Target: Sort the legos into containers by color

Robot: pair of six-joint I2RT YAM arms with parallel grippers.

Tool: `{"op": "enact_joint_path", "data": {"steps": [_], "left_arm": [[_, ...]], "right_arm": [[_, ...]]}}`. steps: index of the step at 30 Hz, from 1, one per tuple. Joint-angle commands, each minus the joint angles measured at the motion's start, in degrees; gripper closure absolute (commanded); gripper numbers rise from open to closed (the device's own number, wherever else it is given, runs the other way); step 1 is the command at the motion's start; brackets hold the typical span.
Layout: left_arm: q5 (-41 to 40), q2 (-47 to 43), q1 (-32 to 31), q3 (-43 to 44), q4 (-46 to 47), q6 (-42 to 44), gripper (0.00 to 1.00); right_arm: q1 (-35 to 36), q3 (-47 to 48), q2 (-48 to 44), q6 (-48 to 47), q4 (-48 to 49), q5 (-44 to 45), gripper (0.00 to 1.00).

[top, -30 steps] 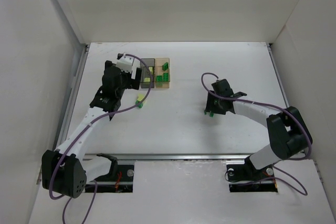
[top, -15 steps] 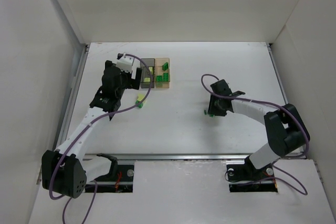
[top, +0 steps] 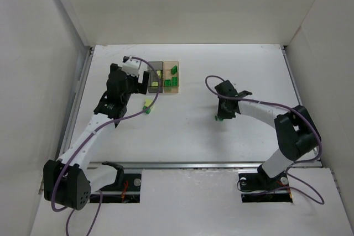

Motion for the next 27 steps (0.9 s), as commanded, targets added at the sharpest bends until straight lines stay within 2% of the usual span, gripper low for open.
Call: {"op": "enact_joint_path", "data": {"steps": [1, 3, 6, 7, 10, 11, 15, 16, 17, 19, 20, 23, 24, 27], "left_arm": [[0.24, -2.22, -0.36, -0.04, 2.49, 0.40, 0.03], [0.24, -2.22, -0.36, -0.75, 2.49, 0.40, 0.03], [-0.28, -2.22, -0.36, -1.80, 3.01, -0.13, 0.03], [-0.29, -2.22, -0.36, -1.80, 3.62, -0.82, 0.03], [-2.48, -2.22, -0.36, -2.94, 3.63, -1.44, 0.01], [-3.09, -2.22, -0.36, -2.94, 4.15, -1.44, 0.01], [-4.95, -2.22, -0.36, -4.87, 4.68, -1.44, 0.01], [-4.95, -2.22, -0.36, -5.57, 4.68, -1.44, 0.01], [-4.95, -2.22, -0.36, -5.58, 4.68, -1.44, 0.01], [-5.47, -2.22, -0.36, -6.19, 4.68, -1.44, 0.01], [-5.47, -2.22, -0.36, -6.20, 4.68, -1.44, 0.01], [-5.47, -2.22, -0.36, -6.72, 5.21, -1.44, 0.01], [-5.47, -2.22, -0.36, -6.72, 5.21, -1.44, 0.01], [-5.47, -2.22, -0.36, -6.72, 5.83, -1.44, 0.01]], "right_arm": [[2.81, 7.90, -3.03, -2.85, -1.54, 5.94, 1.00], [6.57, 12.99, -3.57, -6.28, -1.54, 10.41, 1.00], [10.10, 24.41, 1.60, -15.41, 3.54, 11.41, 1.00], [10.63, 29.66, 3.45, -17.00, 4.95, 7.32, 1.00], [10.64, 37.77, 12.32, -18.60, 8.74, -0.34, 1.00], [10.64, 43.81, 14.69, -19.21, 8.74, -1.50, 1.00], [10.64, 57.11, 28.30, -19.22, 9.79, -7.57, 0.98], [10.64, 59.31, 30.17, -19.22, 9.80, -8.71, 0.94], [10.64, 61.25, 31.92, -18.61, 9.10, -9.50, 0.86], [10.64, 65.30, 35.61, -18.60, 8.40, -9.51, 0.82], [10.64, 65.92, 36.16, -18.60, 8.39, -9.51, 0.71], [10.64, 65.93, 36.78, -18.60, 9.96, -9.51, 0.56], [10.64, 65.93, 36.78, -18.60, 9.97, -10.12, 0.41], [10.64, 65.41, 36.08, -18.60, 9.97, -10.83, 0.22]]}}
